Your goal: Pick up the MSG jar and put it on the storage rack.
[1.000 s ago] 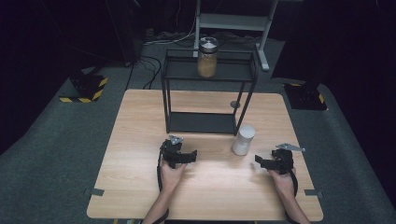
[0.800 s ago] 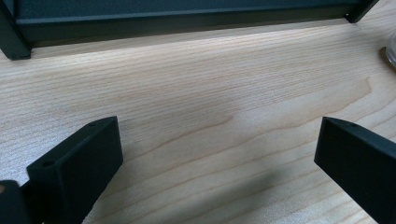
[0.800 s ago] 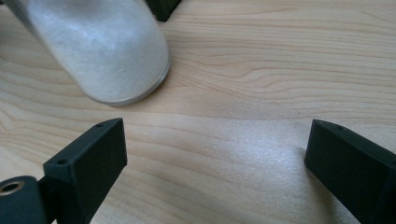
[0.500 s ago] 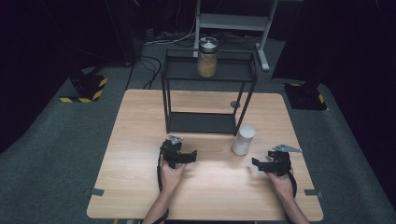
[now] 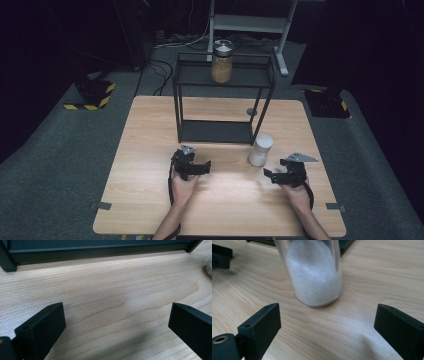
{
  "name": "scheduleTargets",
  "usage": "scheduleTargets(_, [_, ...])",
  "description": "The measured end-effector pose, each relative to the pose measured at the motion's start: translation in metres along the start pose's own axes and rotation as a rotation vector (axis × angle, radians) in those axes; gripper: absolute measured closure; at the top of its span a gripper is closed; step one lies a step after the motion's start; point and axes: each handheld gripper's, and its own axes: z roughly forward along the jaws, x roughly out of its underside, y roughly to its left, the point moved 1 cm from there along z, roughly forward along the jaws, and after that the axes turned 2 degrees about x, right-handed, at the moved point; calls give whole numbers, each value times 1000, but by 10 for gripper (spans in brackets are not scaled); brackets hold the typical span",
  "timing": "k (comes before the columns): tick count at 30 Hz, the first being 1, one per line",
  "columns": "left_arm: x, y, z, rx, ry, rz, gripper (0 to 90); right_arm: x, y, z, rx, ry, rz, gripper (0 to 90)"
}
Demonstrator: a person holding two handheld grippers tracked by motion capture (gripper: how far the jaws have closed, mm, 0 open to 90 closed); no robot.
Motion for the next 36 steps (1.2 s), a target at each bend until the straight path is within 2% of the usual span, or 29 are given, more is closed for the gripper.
scheduleTargets(7, [1, 0, 0, 1, -4, -4, 12, -11, 8, 4, -13, -10, -30, 70])
scheduleTargets(16, [1, 0, 0, 1, -6, -8, 15, -30, 20, 10, -4, -23, -65, 84])
scheduleTargets(22, [1, 1, 0, 2, -7, -8, 15, -40, 22, 15, -1, -21, -70, 84])
scheduleTargets(29, [1, 1, -1, 2, -7, -9, 15, -47, 26, 20, 12, -48, -68, 88])
scheduleTargets(36, [1, 1, -1, 4, -7, -9, 15, -52, 26, 24, 12, -51, -71, 133])
